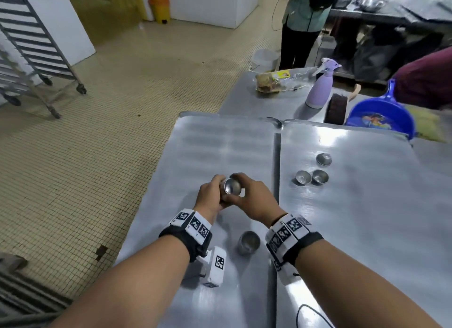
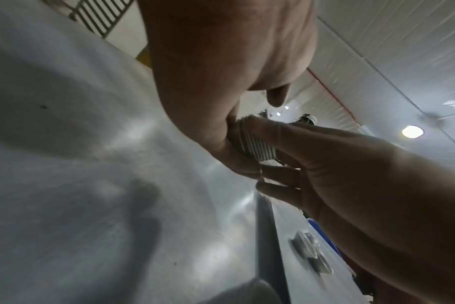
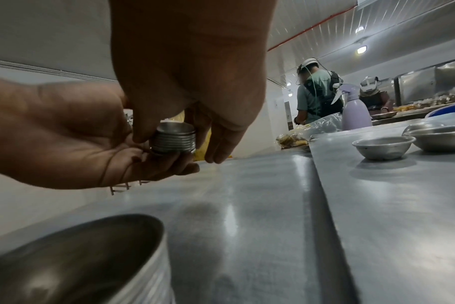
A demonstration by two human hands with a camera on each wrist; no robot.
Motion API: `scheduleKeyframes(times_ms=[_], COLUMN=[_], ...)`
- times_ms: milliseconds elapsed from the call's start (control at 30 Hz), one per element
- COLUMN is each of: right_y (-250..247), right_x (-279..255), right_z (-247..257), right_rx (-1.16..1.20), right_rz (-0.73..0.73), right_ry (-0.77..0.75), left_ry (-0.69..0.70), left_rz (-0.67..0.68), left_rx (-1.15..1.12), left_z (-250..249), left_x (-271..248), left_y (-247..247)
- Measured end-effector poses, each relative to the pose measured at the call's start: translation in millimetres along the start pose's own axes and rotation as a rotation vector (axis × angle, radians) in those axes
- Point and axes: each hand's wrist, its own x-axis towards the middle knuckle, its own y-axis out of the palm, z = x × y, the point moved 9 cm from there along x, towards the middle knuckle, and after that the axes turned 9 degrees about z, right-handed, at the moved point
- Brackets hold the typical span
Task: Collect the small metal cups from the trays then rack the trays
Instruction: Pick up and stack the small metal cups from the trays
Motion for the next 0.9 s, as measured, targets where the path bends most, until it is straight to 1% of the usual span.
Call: scheduleKeyframes(times_ms=[67,133,200,233,300,333,367,433,533,633,733,900], right_y=[-4.3,-9.6,-22.8,-35.5,-67.4,-82.0,-93.3,-106.5,-114.2,-113.3,-113.3,-115.6], right_x=[-3.9,-7.8,-11.6,-14.0,-18.2,-19.3,-19.5,-16.0,-8.7,-0.3,5.1,3.8], right_z=[-4.5,-8.3,-23.1,-35.4,-64.6,-79.5,-92.9,-117.3,-139.7,-144.9,-144.9,-144.0], right_rx=[0.010,0.038,0.070,0.042,-0.089,-0.158,-0.216,-0.313,-0.418,-0.479,-0.510,-0.465], right_rz=[-0.026,-0.004,-0.016,-0.059,-0.177,-0.211,-0.217,-0.170,-0.110,-0.086,-0.112,-0.117], right_ry=[0.028,0.033,0.076,0.116,0.216,0.265,0.312,0.395,0.469,0.472,0.457,0.455], left_ry=[0.011,0.024,0.031,0.032,0.032,0.032,0.034,0.045,0.053,0.053,0.055,0.063], left_rz=[0.046,0.075,0.059,0.033,-0.023,-0.036,-0.042,-0.039,-0.026,-0.012,-0.005,0.007], left_rx=[0.043,0.074,0.115,0.133,0.191,0.234,0.275,0.322,0.338,0.350,0.358,0.355], left_z=[-1.0,-1.2,-0.8,-0.4,0.9,1.1,1.3,1.9,3.6,4.0,3.6,2.9], left_x=[-1.2,-0.7,2.0,4.4,9.1,10.0,10.4,11.3,11.1,11.9,12.2,10.7], left_y=[12.6,17.4,14.4,10.7,1.8,-0.5,-2.3,-4.4,-4.9,-5.6,-5.9,-5.9])
